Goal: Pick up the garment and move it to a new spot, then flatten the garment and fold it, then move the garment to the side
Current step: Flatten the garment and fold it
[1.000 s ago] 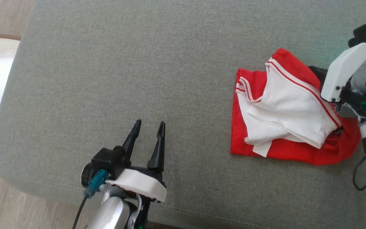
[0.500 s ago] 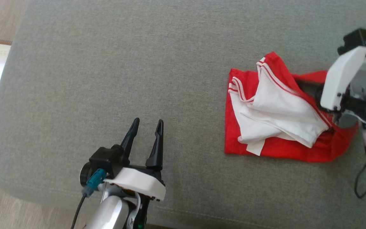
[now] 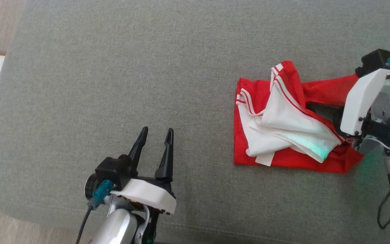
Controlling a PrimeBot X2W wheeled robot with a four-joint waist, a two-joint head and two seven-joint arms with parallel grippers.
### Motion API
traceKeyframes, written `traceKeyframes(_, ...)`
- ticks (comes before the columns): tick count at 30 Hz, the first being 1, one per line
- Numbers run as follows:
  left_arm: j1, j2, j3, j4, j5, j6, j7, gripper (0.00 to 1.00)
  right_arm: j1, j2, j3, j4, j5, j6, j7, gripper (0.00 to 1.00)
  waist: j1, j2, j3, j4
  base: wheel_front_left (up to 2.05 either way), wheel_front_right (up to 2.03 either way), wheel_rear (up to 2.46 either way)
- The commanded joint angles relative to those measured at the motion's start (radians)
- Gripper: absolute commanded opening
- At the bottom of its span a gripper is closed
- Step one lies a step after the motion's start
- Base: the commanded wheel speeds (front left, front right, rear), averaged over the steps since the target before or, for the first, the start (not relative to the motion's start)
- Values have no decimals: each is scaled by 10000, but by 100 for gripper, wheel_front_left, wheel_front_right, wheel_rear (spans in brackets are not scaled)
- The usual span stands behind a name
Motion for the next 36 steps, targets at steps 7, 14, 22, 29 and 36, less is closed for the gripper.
traceKeyframes(7,-87,-2,337,-278,47,64,-122,100,372,88,158,-904,410,67,-53,0,0,0,-217,-165,0,0,0)
traceKeyframes(14,-38,-2,356,-298,66,67,-122,100,872,146,359,-1129,548,67,24,0,0,0,-281,-270,0,0,0)
traceKeyframes(22,58,-3,459,-271,71,78,-122,100,1541,226,918,-1438,702,67,-300,0,0,0,-474,-405,0,0,0)
traceKeyframes(29,340,-3,597,-168,54,133,-122,100,2019,-14,1042,-2318,1053,67,-1257,0,0,0,-1172,-655,0,0,0)
traceKeyframes(36,782,-3,738,-173,92,159,-122,100,2424,-936,1285,-3081,-372,67,-3708,100,0,0,-1936,-905,0,0,0)
